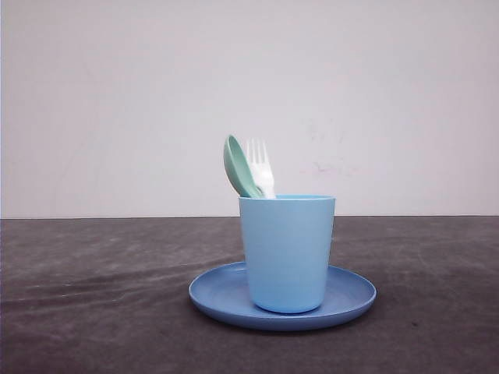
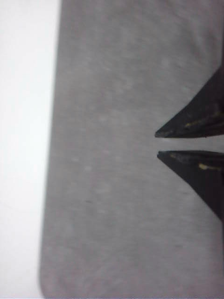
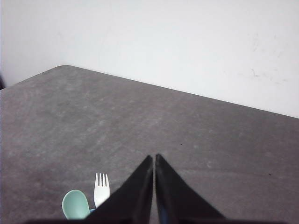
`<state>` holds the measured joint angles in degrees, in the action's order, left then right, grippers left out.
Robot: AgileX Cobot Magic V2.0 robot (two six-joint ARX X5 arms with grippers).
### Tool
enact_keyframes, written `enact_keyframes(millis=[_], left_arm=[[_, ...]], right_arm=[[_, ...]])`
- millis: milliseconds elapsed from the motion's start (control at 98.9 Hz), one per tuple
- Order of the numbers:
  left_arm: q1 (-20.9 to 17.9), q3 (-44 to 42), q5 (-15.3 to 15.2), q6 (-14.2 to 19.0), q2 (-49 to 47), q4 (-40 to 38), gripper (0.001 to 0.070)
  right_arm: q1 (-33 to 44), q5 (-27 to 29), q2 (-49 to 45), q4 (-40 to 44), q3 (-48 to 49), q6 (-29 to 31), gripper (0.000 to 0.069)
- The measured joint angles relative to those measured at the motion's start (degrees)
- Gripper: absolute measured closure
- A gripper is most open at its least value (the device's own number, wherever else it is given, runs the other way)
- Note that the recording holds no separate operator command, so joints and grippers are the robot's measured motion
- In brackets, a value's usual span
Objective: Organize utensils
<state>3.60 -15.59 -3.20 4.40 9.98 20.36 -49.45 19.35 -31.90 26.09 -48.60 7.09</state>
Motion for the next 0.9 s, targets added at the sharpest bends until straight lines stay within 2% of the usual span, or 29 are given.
enact_keyframes(millis=[10,20,40,283,495,900], left_arm=[[0.0,0.6,0.0,0.0,-0.3,0.0,0.0685],[0.0,4.8,-0.3,-0.1,-2.6,-0.7,0.0684],[0.0,5.6,-0.5,-0.1,-3.1,-0.9,0.0684],[0.0,10.3,-3.5,0.3,-6.6,-1.6,0.0684],[0.0,11.5,-3.5,0.5,-9.6,-3.4,0.0684],[0.0,11.6,-2.8,0.7,-9.7,-4.0,0.0684]], right_arm=[[0.0,0.0,0.0,0.0,0.0,0.0,0.0684],[0.0,0.0,0.0,0.0,0.0,0.0,0.0684],[0.0,0.0,0.0,0.0,0.0,0.0,0.0684],[0.0,0.0,0.0,0.0,0.0,0.0,0.0684],[0.0,0.0,0.0,0.0,0.0,0.0,0.0684],[0.0,0.0,0.0,0.0,0.0,0.0,0.0684]])
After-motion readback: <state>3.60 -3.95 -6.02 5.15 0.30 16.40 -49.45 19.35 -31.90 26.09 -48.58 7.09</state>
